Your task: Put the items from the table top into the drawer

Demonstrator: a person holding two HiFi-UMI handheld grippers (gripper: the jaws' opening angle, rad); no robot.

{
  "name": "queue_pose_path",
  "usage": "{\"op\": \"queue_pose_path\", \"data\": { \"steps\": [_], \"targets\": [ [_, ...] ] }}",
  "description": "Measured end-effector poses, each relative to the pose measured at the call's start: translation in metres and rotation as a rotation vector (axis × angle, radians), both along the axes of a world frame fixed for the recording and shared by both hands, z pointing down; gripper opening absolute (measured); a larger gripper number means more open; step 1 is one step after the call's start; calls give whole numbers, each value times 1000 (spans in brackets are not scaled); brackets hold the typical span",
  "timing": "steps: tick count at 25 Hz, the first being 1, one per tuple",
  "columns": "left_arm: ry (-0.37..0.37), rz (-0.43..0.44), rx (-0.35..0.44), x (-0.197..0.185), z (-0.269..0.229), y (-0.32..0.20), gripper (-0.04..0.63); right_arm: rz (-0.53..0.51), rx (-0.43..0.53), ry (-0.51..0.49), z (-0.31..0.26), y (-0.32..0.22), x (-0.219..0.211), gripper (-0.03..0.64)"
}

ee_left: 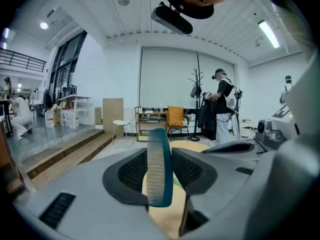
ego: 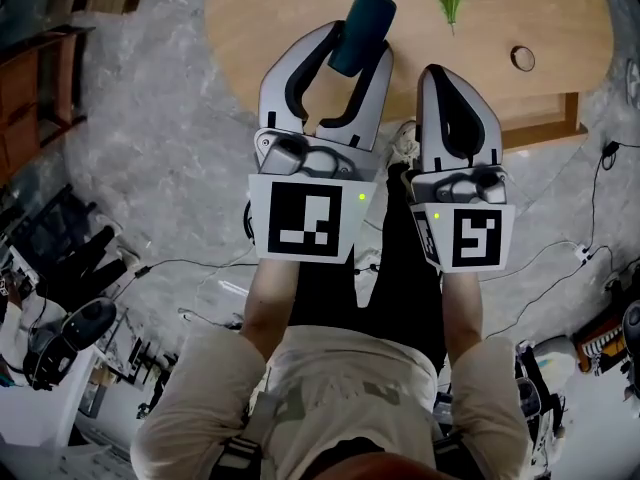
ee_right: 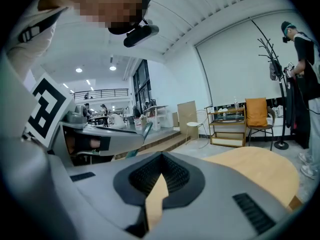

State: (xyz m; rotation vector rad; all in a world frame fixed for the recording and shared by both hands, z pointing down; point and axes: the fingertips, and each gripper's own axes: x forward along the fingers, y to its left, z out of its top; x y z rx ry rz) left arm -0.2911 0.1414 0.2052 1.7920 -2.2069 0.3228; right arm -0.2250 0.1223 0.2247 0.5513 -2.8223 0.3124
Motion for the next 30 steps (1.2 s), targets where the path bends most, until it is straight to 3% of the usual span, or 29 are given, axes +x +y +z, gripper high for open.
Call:
{"op": "queue_pose_path", "data": {
  "steps": [8, 12, 22, 30],
  "targets": [
    [-15, 92, 3, 28, -10, -21, 158, 114, 14, -4, -9, -24, 34, 5],
    [-18, 139, 8, 52, -12, -42, 158, 208, 25, -1, -12, -47, 71, 5],
    [-5, 437, 5, 214, 14, -132, 158, 480, 27, 42, 4, -105, 230, 5],
    [21, 620, -84, 338, 77, -176, 158, 705, -11, 80, 37, -125, 357, 5]
  ]
}}
